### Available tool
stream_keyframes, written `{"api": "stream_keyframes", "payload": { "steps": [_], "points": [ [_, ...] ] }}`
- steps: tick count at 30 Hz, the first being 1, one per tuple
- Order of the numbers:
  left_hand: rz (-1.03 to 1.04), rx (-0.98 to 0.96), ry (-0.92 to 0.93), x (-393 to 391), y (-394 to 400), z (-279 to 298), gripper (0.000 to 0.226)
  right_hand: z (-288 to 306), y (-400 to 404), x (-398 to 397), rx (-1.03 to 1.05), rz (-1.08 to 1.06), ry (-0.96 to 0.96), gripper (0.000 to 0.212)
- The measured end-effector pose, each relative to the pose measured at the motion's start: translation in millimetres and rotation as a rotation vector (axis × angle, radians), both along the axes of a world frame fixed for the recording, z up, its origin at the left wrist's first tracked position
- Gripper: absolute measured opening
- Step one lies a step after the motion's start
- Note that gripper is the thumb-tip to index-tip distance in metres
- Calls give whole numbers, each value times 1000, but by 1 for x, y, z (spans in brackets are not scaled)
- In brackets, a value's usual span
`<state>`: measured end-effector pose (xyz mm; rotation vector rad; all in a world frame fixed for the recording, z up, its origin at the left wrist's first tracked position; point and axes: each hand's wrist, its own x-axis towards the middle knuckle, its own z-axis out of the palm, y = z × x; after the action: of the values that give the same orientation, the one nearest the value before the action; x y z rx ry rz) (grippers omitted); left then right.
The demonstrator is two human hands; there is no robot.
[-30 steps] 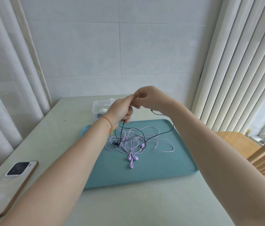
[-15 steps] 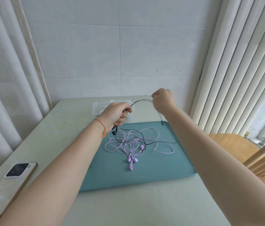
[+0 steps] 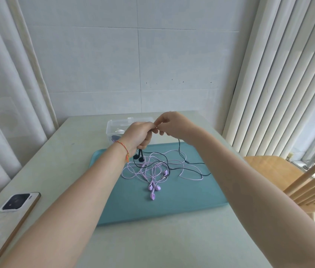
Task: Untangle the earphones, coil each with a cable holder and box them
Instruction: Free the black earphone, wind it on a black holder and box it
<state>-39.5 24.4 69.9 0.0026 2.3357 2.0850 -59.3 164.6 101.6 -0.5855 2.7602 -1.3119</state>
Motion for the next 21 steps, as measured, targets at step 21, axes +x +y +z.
{"api": "stream_keyframes", "payload": {
  "steps": [21],
  "points": [
    [-326,752,-175,-19,-8,-39,33,-54,-8,-49,-234,-182,112,9]
  ]
}}
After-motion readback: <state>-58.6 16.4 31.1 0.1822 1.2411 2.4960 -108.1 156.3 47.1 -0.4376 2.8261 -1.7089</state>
